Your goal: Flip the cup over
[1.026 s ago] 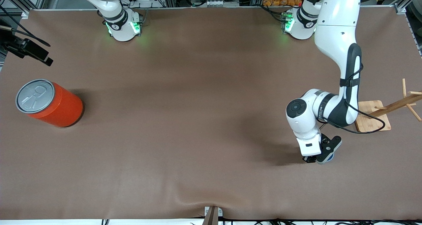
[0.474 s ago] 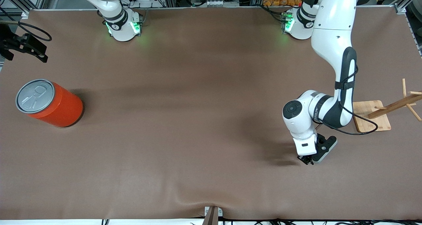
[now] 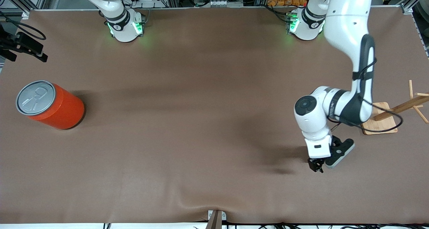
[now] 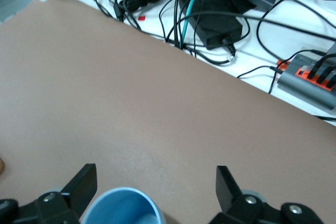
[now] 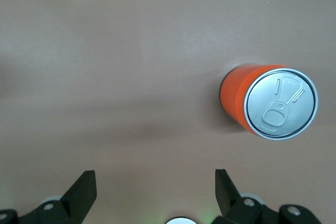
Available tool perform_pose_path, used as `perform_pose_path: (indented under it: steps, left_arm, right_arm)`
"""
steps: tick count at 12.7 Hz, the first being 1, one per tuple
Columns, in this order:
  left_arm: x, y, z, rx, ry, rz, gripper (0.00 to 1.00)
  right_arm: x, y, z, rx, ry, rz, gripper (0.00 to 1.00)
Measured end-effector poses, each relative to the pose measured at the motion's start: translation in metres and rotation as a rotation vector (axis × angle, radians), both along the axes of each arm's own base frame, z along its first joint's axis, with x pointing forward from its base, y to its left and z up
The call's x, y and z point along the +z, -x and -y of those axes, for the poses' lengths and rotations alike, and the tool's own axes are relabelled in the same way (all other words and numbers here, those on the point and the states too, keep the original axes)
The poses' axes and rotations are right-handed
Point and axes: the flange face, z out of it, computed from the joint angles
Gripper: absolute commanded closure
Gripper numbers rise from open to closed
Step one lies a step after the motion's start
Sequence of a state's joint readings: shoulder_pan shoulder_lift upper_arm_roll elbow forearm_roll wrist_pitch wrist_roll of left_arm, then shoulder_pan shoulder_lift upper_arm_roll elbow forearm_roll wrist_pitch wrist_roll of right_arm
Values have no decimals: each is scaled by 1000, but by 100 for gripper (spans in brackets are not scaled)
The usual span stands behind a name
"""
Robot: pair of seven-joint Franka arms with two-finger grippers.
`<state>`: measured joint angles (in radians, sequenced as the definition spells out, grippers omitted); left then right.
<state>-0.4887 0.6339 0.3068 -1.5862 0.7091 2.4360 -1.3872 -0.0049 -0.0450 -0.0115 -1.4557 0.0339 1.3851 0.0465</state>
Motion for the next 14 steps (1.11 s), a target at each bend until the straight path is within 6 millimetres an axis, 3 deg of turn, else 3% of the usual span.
perform_pose_path:
  steps: [4, 7, 9, 14]
  left_arm:
    - [44, -1, -28, -101, 5, -149, 0]
    - [96, 1, -77, -181, 36, -248, 0]
    - [135, 14, -103, -231, 68, -319, 0]
    - [224, 67, -89, -363, 151, -446, 0]
  right_arm:
    - [0, 0, -3, 5, 0, -1, 0]
    - [0, 0, -2, 5, 0, -1, 0]
    - [0, 0, -2, 4, 0, -2, 0]
    - [0, 1, -2, 4, 0, -3, 0]
